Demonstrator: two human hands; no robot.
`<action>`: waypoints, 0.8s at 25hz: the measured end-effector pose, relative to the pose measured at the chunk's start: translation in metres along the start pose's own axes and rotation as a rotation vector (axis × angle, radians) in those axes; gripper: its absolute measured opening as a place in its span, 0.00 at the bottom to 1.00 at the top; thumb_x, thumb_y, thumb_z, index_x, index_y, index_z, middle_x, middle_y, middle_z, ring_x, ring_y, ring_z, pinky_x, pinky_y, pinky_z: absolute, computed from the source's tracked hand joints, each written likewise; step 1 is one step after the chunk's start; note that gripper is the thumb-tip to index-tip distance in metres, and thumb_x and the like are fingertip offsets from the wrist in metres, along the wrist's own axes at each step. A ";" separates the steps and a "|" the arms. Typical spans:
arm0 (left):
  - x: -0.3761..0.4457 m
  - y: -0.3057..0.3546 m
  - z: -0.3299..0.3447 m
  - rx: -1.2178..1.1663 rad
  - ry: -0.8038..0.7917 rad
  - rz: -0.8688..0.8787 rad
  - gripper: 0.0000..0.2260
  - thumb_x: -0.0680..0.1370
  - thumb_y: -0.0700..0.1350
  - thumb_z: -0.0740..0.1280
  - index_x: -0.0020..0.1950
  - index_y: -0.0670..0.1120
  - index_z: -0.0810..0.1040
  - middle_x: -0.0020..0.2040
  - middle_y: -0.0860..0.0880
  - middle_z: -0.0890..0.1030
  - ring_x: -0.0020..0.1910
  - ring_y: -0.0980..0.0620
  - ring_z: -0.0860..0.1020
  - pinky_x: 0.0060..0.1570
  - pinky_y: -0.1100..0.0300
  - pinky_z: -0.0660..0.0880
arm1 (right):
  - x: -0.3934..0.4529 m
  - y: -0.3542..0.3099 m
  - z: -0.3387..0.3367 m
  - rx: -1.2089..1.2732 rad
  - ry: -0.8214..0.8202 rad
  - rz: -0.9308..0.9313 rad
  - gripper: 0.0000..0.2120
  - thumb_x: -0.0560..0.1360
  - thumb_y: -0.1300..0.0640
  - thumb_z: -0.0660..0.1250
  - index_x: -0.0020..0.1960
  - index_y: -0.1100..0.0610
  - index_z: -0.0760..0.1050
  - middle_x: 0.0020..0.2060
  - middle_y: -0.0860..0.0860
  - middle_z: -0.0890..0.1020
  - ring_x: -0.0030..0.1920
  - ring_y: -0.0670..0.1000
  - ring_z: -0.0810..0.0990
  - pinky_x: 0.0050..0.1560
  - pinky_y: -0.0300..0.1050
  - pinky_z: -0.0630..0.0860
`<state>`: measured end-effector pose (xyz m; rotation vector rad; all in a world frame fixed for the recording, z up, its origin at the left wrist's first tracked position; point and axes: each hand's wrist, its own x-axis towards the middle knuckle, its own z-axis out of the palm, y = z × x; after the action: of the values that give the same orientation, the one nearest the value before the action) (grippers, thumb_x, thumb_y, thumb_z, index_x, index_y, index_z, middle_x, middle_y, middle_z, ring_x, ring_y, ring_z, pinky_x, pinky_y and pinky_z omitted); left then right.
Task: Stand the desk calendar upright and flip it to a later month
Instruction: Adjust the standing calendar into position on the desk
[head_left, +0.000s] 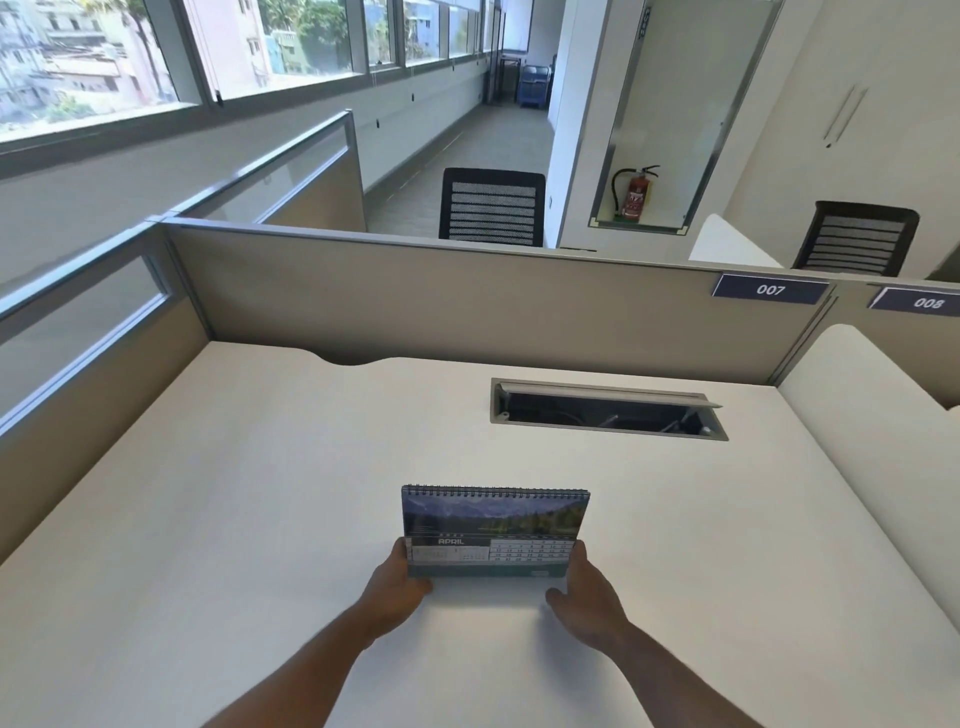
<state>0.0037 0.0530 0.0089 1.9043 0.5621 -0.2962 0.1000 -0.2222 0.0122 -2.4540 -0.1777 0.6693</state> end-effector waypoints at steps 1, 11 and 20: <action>0.003 -0.004 0.000 0.045 0.009 0.012 0.28 0.72 0.36 0.63 0.71 0.52 0.65 0.61 0.50 0.78 0.59 0.49 0.76 0.57 0.56 0.73 | 0.001 0.001 0.002 -0.019 0.010 -0.001 0.23 0.70 0.51 0.63 0.62 0.48 0.59 0.39 0.47 0.78 0.40 0.49 0.77 0.32 0.43 0.70; 0.028 -0.016 -0.015 0.309 0.003 0.098 0.37 0.68 0.33 0.53 0.75 0.57 0.63 0.64 0.50 0.78 0.60 0.45 0.76 0.57 0.57 0.74 | 0.012 0.007 -0.020 -0.091 -0.082 -0.065 0.31 0.71 0.67 0.53 0.73 0.51 0.67 0.63 0.52 0.81 0.60 0.60 0.79 0.58 0.49 0.76; 0.034 0.010 -0.038 -0.320 0.214 0.008 0.10 0.81 0.41 0.61 0.47 0.42 0.81 0.44 0.48 0.86 0.44 0.50 0.82 0.48 0.56 0.76 | 0.027 -0.016 -0.036 0.639 0.036 0.119 0.14 0.80 0.67 0.59 0.49 0.58 0.83 0.46 0.52 0.88 0.49 0.51 0.83 0.45 0.44 0.73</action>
<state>0.0360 0.0927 0.0167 1.6358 0.6991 0.0059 0.1418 -0.2202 0.0350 -1.8663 0.1762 0.6144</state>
